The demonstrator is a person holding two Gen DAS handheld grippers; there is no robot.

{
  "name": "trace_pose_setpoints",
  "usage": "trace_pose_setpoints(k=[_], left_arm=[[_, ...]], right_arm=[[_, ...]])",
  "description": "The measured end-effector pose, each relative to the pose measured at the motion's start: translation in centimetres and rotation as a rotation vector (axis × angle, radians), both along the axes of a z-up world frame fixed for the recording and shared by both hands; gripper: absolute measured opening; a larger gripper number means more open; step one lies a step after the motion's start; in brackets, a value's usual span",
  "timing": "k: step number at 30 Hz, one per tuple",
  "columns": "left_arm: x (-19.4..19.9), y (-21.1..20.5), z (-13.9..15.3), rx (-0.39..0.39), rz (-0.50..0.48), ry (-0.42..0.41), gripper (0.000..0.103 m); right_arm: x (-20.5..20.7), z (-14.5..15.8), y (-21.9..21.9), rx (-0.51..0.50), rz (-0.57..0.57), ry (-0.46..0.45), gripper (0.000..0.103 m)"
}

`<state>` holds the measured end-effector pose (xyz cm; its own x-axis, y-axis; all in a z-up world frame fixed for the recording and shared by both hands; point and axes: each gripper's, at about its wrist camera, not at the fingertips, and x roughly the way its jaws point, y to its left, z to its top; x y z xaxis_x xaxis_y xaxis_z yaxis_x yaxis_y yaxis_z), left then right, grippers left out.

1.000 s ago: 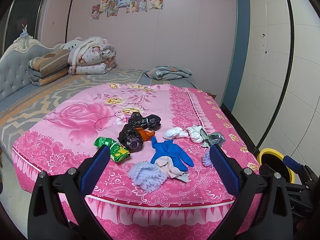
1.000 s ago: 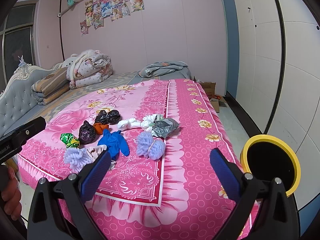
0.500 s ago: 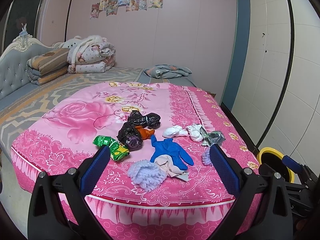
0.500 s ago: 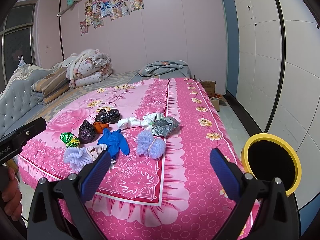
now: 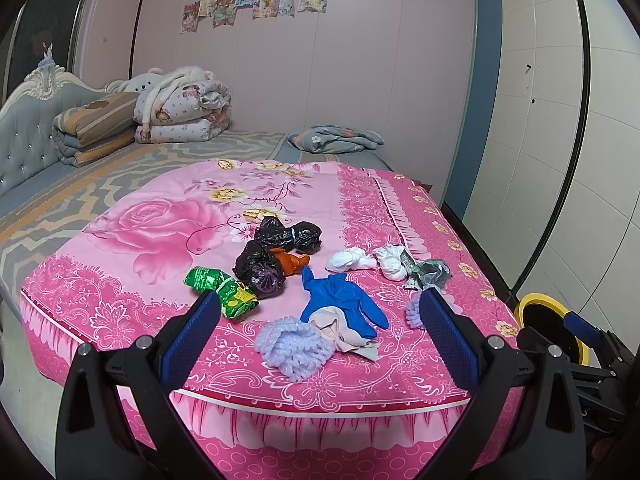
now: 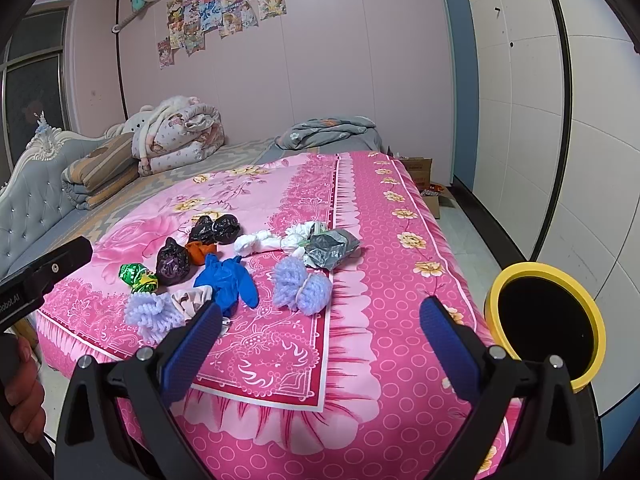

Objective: Collect trash

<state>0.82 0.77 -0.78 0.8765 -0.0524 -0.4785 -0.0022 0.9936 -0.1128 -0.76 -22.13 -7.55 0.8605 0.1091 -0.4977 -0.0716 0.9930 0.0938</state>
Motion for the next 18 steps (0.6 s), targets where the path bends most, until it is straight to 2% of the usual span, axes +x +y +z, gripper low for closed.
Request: trace_pose_setpoints(k=[11, 18], left_arm=[[0.2, 0.1, -0.4, 0.001, 0.002, 0.005, 0.095], [1.4, 0.8, -1.1, 0.028, 0.01, 0.029, 0.095]], right_arm=[[0.0, -0.7, 0.0, 0.005, -0.002, 0.012, 0.096], [0.6, -1.2, -0.1, 0.001, -0.002, 0.041, 0.096]])
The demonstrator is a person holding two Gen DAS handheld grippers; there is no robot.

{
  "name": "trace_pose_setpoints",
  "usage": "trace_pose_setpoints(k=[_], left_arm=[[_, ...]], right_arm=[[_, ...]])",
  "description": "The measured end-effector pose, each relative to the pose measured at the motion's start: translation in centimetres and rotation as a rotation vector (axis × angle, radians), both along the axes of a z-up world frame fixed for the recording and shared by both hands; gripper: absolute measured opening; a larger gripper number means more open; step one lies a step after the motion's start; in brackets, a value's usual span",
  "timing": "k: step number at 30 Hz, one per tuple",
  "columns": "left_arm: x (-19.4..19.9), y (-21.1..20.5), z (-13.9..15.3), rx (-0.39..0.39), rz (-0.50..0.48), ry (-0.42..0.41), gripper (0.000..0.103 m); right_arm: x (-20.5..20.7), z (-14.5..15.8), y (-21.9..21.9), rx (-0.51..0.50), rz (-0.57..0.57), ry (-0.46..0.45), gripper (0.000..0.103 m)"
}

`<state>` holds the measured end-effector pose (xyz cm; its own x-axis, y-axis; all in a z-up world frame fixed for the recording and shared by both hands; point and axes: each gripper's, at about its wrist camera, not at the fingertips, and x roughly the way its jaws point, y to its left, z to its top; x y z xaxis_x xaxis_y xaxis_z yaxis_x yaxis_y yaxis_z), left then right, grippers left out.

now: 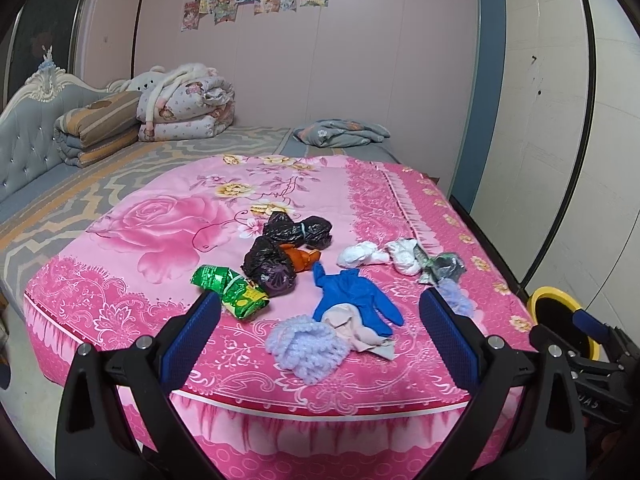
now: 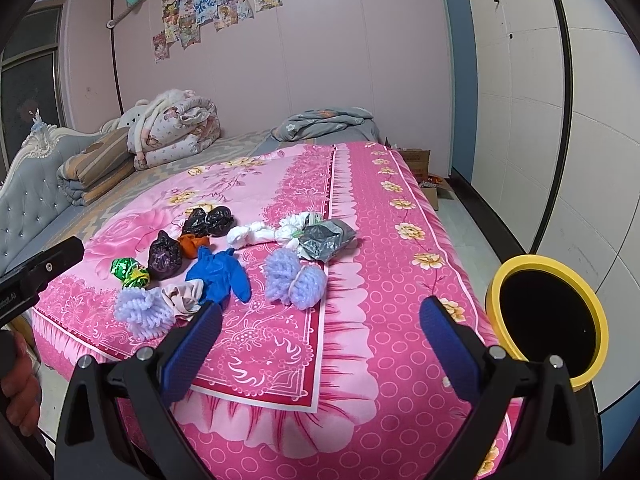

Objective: Collect trash
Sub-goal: 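Grasp the green chip bag with the left tool while the right tool grasps the lavender bubble-wrap bundle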

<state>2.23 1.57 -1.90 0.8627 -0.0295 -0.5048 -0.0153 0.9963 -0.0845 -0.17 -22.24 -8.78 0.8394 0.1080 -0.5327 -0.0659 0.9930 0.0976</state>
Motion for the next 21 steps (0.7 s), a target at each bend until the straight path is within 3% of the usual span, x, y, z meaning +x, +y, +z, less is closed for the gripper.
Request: trace_pose_setpoints(k=[12, 21], left_arm=[[4.4, 5.0, -2.6, -0.068, -0.106, 0.104, 0.095], [9.1, 10.6, -5.8, -0.064, 0.004, 0.204, 0.095]], right_arm=[[4.4, -0.4, -0.8, -0.026, 0.056, 0.021, 0.096], [8.8, -2.3, -0.3, -0.01, 0.068, 0.118, 0.096]])
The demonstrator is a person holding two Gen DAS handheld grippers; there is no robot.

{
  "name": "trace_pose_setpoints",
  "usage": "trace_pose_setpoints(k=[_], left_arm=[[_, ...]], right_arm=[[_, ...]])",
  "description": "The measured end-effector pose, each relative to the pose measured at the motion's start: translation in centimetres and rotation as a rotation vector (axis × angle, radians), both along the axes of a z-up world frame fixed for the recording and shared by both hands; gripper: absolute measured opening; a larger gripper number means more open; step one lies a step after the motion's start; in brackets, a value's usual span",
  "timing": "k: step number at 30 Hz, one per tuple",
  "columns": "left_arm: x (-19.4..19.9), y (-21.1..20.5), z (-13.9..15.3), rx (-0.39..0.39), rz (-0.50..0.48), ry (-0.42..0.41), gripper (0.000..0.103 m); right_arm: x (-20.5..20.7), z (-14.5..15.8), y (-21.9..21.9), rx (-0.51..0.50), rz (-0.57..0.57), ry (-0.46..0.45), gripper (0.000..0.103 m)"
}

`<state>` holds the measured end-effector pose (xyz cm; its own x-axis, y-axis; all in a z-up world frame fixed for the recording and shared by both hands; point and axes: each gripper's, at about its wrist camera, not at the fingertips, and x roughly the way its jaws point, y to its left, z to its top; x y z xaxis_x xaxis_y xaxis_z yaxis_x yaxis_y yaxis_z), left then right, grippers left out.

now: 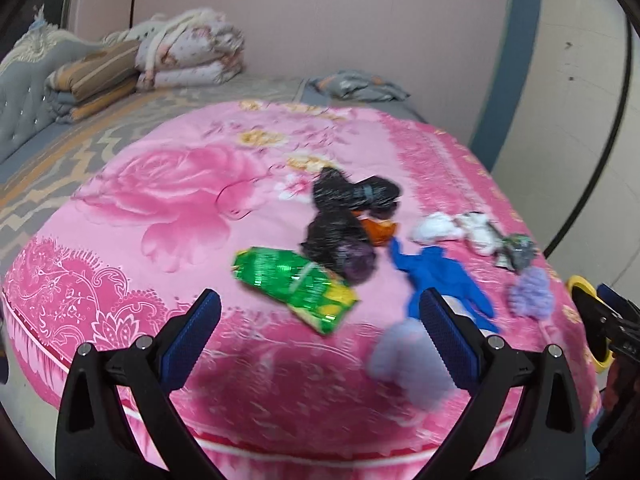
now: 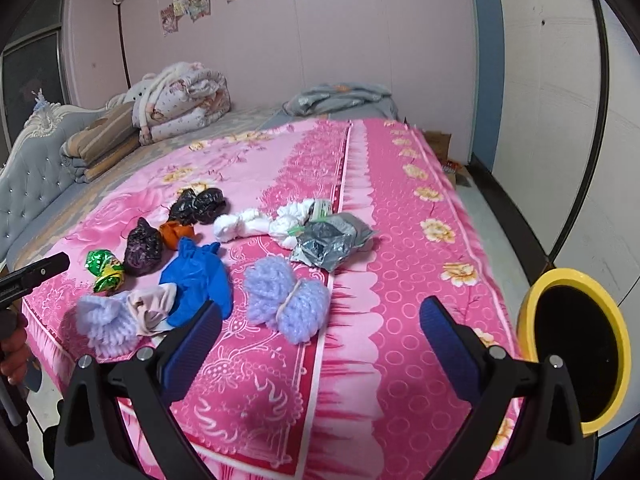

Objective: Collect trash
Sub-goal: 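Grasp the green chip bag with the left tool while the right tool grasps the lavender bubble-wrap bundle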

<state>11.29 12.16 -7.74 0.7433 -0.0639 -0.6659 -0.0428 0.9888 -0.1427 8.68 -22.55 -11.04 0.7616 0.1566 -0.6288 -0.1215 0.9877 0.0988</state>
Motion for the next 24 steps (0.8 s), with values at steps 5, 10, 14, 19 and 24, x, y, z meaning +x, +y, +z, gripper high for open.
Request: trace_pose_setpoints(k=[5, 10, 14, 19, 24], left_arm=[[2.6, 1.7, -1.6, 0.008, 0.039, 0.047, 0.095], [4.5, 2.0, -3.0, -0.007, 0.041, 0.065, 0.095], [5.2, 1.3, -3.8, -0.004, 0.032, 0.075, 0.095], [6.4, 1.1, -4.8, 0.025, 0.041, 0.087, 0.095], [7.2, 1.4, -5.9, 0.026, 0.065, 0.094, 0.089]], right_arm=[[2.3, -0.8, 0.7, -0.006, 0.018, 0.041, 0.096], [4.0, -1.7, 1.5, 0.003, 0.045, 0.071, 0.096], [5.1, -2.1, 2.1, -0.012, 0.046, 0.084, 0.096], [6.5, -3.0, 2.2, 0.002, 0.038, 0.112, 0.096], [7.7, -3.9, 2.4, 0.004, 0.046, 0.146, 0.093]])
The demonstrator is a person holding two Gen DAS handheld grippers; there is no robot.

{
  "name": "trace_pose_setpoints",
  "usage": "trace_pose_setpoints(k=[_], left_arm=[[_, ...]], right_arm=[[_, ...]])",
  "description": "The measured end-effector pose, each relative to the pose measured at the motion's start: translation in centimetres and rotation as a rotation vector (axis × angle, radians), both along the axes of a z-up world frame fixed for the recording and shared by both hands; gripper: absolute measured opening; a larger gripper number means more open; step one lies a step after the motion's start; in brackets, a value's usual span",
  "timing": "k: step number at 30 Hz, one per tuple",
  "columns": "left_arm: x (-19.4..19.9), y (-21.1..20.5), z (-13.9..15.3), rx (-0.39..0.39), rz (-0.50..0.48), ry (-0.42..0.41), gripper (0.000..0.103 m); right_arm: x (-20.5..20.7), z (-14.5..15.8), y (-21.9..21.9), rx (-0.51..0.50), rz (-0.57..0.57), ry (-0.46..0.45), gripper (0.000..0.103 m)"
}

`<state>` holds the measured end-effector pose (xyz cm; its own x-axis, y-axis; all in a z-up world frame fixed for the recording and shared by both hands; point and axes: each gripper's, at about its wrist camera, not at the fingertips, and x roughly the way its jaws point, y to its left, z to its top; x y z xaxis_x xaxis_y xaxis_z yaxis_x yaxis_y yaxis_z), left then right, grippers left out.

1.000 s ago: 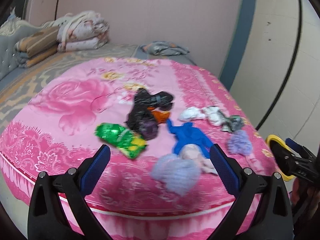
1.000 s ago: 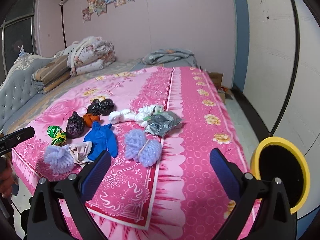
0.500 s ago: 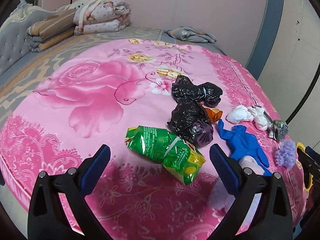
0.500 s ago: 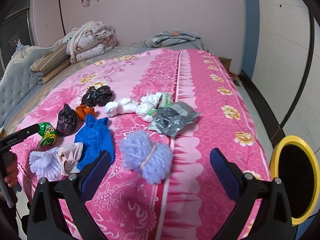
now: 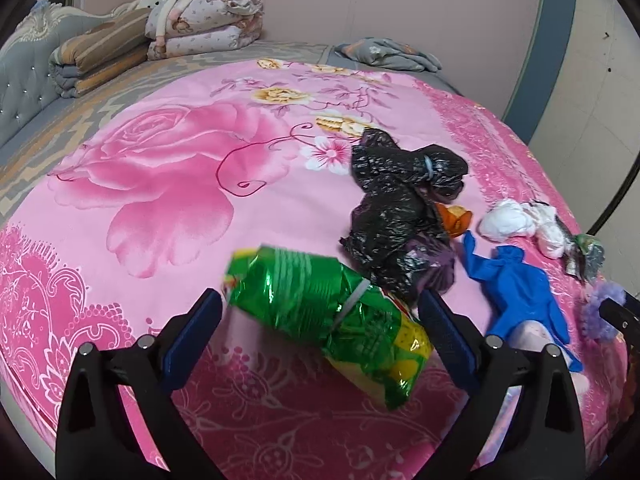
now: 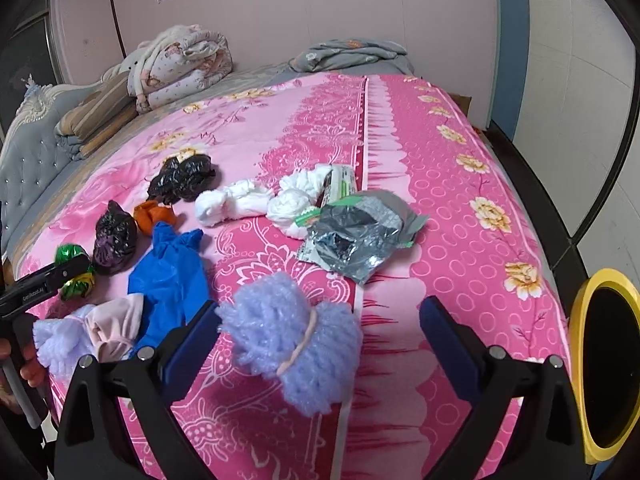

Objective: Collect trash
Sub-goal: 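Grasp the green chip bag with the left tool while the right tool grasps the lavender bubble-wrap bundle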

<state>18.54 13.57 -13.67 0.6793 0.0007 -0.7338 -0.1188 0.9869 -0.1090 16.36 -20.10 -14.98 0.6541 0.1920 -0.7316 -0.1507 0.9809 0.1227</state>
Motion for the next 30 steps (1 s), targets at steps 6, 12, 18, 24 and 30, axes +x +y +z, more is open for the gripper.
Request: trace_pose_setpoints(k=[6, 12, 18, 24, 30], left_arm=[[0.7, 0.3, -1.1, -0.03, -0.009, 0.016, 0.077], [0.7, 0.5, -1.4, -0.069, -0.014, 0.01, 0.04], [0.7, 1.0, -1.6, -0.109, -0.012, -0.008, 0.034], [-0.4, 1.1, -0.6, -0.123, -0.019, -0.05, 0.031], [-2.8, 1.2, 1.5, -0.112, -0.047, -0.091, 0.031]], right_arm=[[0.7, -1.2, 0.5, 0.0, 0.019, 0.036, 0.079], [1.1, -1.6, 0.6, 0.023, 0.037, 0.065, 0.06], [1.1, -1.7, 0.3, 0.044, 0.035, 0.082, 0.056], [0.4, -1.2, 0.2, 0.047, 0.039, 0.07, 0.053], [-1.2, 0.2, 0.0, 0.068, 0.044, 0.045, 0.053]])
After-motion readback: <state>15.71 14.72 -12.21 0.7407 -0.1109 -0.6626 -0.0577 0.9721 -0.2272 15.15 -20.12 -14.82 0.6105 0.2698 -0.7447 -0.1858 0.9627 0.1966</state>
